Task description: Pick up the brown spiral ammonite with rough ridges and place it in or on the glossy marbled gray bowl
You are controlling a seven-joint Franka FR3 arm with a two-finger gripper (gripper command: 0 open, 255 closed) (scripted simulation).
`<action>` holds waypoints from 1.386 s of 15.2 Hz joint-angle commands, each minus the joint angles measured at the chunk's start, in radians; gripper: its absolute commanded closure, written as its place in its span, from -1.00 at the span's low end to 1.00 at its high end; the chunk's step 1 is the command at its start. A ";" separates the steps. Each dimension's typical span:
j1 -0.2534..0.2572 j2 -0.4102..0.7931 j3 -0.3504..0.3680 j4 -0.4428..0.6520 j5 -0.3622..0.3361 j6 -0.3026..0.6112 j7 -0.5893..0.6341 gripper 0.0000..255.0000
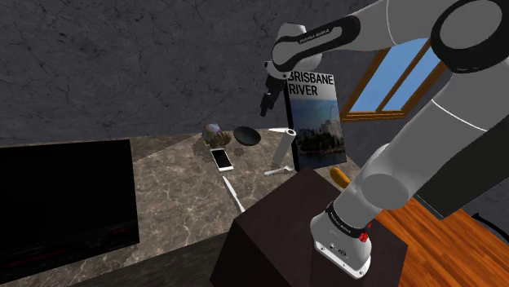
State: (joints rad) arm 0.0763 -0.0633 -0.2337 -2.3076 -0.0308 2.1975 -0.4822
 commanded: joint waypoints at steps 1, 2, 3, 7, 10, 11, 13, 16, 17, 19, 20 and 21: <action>0.002 0.085 -0.005 0.040 0.031 0.044 -0.056 -1.00; 0.002 0.126 -0.003 0.063 0.047 0.060 -0.081 -1.00; 0.002 0.166 -0.001 0.087 0.063 0.074 -0.106 -1.00; -0.010 0.326 0.020 0.195 0.123 0.119 -0.199 -1.00; -0.025 0.444 0.045 0.289 0.158 0.138 -0.258 -1.00; -0.030 0.483 0.054 0.323 0.167 0.142 -0.275 -1.00; -0.040 0.560 0.072 0.394 0.181 0.147 -0.307 -1.00; -0.055 0.677 0.099 0.510 0.195 0.145 -0.348 -1.00; -0.059 0.716 0.107 0.552 0.197 0.142 -0.360 -1.00; -0.066 0.796 0.124 0.640 0.200 0.132 -0.382 -1.00; -0.069 0.836 0.131 0.687 0.200 0.125 -0.391 -1.00; -0.071 0.868 0.137 0.725 0.200 0.119 -0.398 -1.00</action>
State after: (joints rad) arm 0.0039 0.7663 -0.1043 -1.6288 0.1688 2.3240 -0.8764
